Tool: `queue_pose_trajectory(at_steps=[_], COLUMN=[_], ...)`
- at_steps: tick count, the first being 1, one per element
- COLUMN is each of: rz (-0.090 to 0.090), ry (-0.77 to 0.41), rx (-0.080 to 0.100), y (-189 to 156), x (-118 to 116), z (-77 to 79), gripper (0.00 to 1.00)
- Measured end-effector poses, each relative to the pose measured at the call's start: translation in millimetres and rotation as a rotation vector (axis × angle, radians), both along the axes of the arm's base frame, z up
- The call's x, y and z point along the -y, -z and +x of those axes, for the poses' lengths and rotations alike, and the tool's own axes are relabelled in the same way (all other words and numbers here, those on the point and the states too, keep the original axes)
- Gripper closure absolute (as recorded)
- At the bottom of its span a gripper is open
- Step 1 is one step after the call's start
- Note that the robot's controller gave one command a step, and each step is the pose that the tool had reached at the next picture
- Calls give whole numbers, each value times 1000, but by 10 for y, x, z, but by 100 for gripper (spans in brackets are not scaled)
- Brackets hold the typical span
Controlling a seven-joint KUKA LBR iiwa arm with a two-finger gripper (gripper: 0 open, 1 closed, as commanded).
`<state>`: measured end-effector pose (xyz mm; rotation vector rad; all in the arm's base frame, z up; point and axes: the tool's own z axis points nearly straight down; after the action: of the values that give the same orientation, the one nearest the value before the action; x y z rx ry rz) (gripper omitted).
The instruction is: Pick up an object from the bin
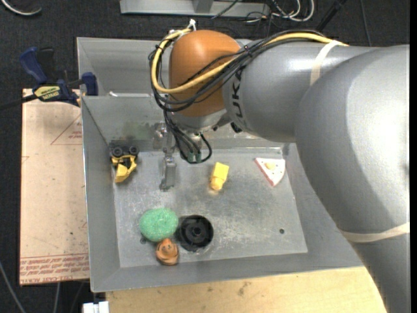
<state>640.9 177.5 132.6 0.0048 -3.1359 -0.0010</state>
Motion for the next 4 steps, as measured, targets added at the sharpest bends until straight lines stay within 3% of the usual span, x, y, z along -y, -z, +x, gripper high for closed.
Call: queue_pose_trajectory(at_steps=[1,2,3,4], rz=[1,1,3,2], ry=[3,-191,-350,-292], rx=[7,7,13,7], y=[-55,271,52,205], x=[8,-24,-529,497], z=[17,-549,119,-709], gripper=[0,0,0,0])
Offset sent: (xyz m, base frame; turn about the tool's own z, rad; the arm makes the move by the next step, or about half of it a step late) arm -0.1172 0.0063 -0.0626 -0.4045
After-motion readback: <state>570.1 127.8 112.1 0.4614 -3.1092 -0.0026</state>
